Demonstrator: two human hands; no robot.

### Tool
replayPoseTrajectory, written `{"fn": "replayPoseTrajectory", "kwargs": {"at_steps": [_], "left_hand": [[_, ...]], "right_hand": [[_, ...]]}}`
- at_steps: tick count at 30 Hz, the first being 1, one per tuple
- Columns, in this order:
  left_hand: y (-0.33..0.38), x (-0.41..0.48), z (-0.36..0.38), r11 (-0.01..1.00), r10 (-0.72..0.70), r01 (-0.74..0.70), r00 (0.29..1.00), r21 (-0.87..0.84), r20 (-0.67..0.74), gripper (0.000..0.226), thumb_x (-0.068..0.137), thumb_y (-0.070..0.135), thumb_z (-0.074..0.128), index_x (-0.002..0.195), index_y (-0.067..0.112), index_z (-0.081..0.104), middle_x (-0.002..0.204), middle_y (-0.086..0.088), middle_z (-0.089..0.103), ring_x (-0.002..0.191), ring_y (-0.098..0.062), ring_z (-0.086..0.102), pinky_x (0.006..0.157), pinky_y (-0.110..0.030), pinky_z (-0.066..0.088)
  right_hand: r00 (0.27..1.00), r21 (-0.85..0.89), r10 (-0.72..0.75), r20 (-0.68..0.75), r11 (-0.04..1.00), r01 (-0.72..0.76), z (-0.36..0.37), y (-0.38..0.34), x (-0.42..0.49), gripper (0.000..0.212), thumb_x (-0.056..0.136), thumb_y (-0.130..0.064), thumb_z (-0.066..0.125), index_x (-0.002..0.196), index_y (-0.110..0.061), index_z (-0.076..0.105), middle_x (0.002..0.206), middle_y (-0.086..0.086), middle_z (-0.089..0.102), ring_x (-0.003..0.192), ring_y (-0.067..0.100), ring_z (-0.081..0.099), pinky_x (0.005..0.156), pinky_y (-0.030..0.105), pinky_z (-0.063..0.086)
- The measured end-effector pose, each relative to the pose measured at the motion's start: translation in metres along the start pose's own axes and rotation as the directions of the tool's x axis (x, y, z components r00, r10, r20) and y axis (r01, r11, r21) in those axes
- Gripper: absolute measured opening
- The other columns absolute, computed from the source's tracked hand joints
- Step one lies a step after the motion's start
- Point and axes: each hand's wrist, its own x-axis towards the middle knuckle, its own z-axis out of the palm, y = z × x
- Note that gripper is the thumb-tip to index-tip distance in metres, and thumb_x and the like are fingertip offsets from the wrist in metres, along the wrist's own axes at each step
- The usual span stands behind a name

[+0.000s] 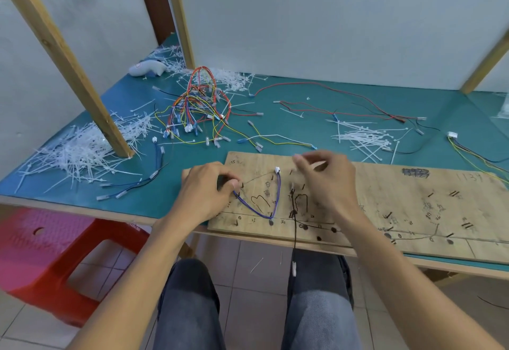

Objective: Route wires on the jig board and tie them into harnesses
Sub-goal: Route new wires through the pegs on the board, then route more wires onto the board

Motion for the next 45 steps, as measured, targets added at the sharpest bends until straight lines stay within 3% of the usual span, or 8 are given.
{"fn": "replayPoseTrajectory", "kwargs": {"at_steps": [5,11,17,21,26,31,36,45], "left_hand": [[0.000,-0.003,0.001,1.000,-0.021,0.020,0.999,-0.013,-0.049,0.013,0.103,0.035,0.065,0.099,0.040,0.076,0.112,0.016,0.075,0.110,-0.017,0.058,0.093,-0.032,0.022],[0.001,-0.004,0.001,0.999,-0.035,0.034,0.997,-0.009,-0.064,0.015,0.105,0.034,0.063,0.105,0.037,0.077,0.113,0.013,0.075,0.114,-0.023,0.058,0.093,-0.034,0.025],[0.011,-0.012,0.000,0.997,0.072,-0.069,0.974,0.021,-0.216,0.016,0.107,0.031,0.058,0.111,0.029,0.074,0.107,0.011,0.075,0.103,-0.021,0.064,0.093,-0.033,0.026],[0.046,-0.013,-0.013,0.949,0.300,-0.310,0.829,0.059,-0.471,0.017,0.107,0.033,0.060,0.116,0.024,0.071,0.117,0.012,0.070,0.113,-0.014,0.062,0.100,-0.042,0.037],[0.091,0.000,-0.028,0.902,0.424,-0.424,0.832,0.083,-0.359,0.031,0.100,0.043,0.066,0.122,0.021,0.069,0.123,0.009,0.071,0.121,-0.015,0.063,0.107,-0.046,0.042],[0.098,-0.009,-0.026,0.834,0.247,-0.387,0.899,-0.393,-0.362,0.012,0.100,0.022,0.072,0.104,0.016,0.062,0.091,0.008,0.074,0.081,-0.007,0.075,0.079,-0.037,0.061],[0.093,-0.038,-0.024,0.559,0.155,-0.202,0.978,-0.804,-0.138,0.011,0.108,0.014,0.059,0.103,0.005,0.062,0.079,-0.013,0.075,0.063,-0.034,0.077,0.062,-0.041,0.064],[0.074,-0.081,0.007,0.403,-0.015,0.155,0.987,-0.902,0.163,0.032,0.114,0.033,0.040,0.099,0.007,0.052,0.066,-0.012,0.062,0.038,-0.022,0.044,0.039,-0.024,0.038]], "right_hand": [[0.994,-0.314,0.108,-0.017,0.943,-0.108,-0.001,0.024,0.077,0.036,0.095,-0.046,0.073,0.118,-0.019,0.079,0.117,0.006,0.077,0.115,0.027,0.069,0.099,0.041,0.055],[0.997,-0.330,0.069,0.043,0.943,-0.051,0.011,0.033,0.099,0.013,0.094,-0.029,0.079,0.087,-0.019,0.075,0.090,0.004,0.075,0.096,0.029,0.070,0.083,0.034,0.054],[0.917,-0.282,-0.379,-0.123,0.899,0.334,-0.014,0.016,0.078,0.016,0.104,-0.017,0.063,0.102,-0.009,0.076,0.094,0.008,0.073,0.091,0.032,0.064,0.078,0.038,0.047],[0.764,-0.317,-0.630,-0.141,0.760,0.568,-0.039,-0.021,0.062,0.020,0.107,-0.013,0.058,0.106,0.000,0.073,0.094,0.014,0.064,0.090,0.035,0.060,0.078,0.042,0.048],[0.708,-0.114,-0.702,-0.083,0.712,0.693,-0.054,-0.081,0.033,0.017,0.107,-0.014,0.058,0.097,-0.002,0.066,0.090,0.007,0.061,0.078,0.018,0.057,0.071,0.032,0.050],[0.829,0.228,-0.559,-0.001,0.807,0.545,-0.057,-0.112,0.009,0.018,0.108,-0.024,0.060,0.095,-0.012,0.062,0.078,-0.003,0.069,0.072,0.013,0.070,0.068,0.033,0.059],[0.911,0.522,-0.392,0.128,0.808,0.274,-0.045,-0.114,-0.001,0.018,0.107,-0.015,0.060,0.094,-0.004,0.063,0.077,0.010,0.062,0.064,0.023,0.066,0.058,0.035,0.059],[0.853,0.553,-0.252,0.457,0.832,-0.051,-0.025,-0.065,0.002,0.019,0.105,-0.015,0.063,0.097,0.001,0.067,0.069,0.009,0.058,0.056,0.021,0.057,0.055,0.030,0.051]]}}
